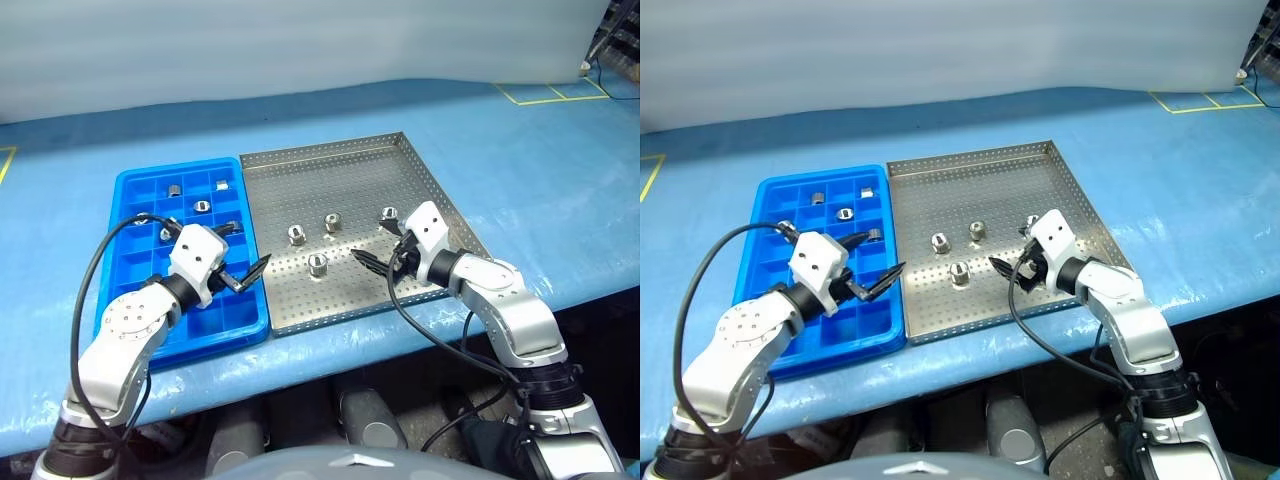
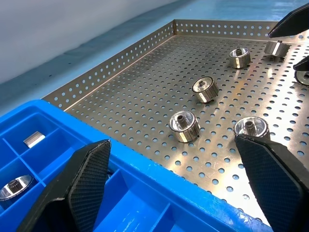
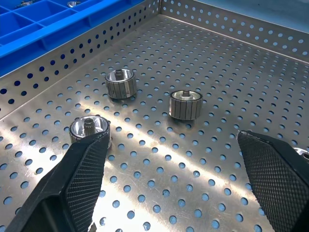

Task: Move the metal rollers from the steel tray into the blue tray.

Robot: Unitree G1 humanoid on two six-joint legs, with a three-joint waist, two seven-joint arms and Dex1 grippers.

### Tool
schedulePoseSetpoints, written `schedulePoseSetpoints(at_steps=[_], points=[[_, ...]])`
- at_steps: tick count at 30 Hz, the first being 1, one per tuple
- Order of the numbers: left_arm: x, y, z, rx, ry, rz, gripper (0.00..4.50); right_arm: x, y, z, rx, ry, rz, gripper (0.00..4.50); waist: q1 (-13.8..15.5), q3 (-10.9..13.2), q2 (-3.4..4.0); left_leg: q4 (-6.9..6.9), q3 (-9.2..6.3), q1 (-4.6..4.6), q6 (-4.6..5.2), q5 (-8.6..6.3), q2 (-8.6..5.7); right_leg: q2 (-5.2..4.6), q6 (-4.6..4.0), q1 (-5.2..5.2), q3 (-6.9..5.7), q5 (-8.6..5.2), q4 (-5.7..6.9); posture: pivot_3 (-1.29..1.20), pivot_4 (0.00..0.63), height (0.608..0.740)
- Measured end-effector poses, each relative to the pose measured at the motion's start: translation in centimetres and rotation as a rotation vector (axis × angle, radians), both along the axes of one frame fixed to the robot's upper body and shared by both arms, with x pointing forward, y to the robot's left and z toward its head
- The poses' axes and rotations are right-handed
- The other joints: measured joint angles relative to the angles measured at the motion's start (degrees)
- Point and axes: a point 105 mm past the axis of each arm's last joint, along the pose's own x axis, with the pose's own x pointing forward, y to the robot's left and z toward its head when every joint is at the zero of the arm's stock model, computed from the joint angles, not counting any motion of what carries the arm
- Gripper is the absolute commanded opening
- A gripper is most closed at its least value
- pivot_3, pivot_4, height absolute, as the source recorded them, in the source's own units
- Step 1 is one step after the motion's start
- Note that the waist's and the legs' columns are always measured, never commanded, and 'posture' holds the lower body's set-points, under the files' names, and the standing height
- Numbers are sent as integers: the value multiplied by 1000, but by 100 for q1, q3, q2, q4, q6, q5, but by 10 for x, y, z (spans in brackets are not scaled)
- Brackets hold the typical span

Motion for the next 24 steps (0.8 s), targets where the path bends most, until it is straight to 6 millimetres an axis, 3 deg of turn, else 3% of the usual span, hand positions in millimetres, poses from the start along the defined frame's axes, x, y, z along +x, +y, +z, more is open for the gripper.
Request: schedulePoseSetpoints(at_steps=[24], points=[[1,-10,4,-26,10,-38,4500,3,0,0,7,-10,-33,4463,5,0,0,4,0,0,0,0,0,1,1,2,0,0,1,-173,150,740]])
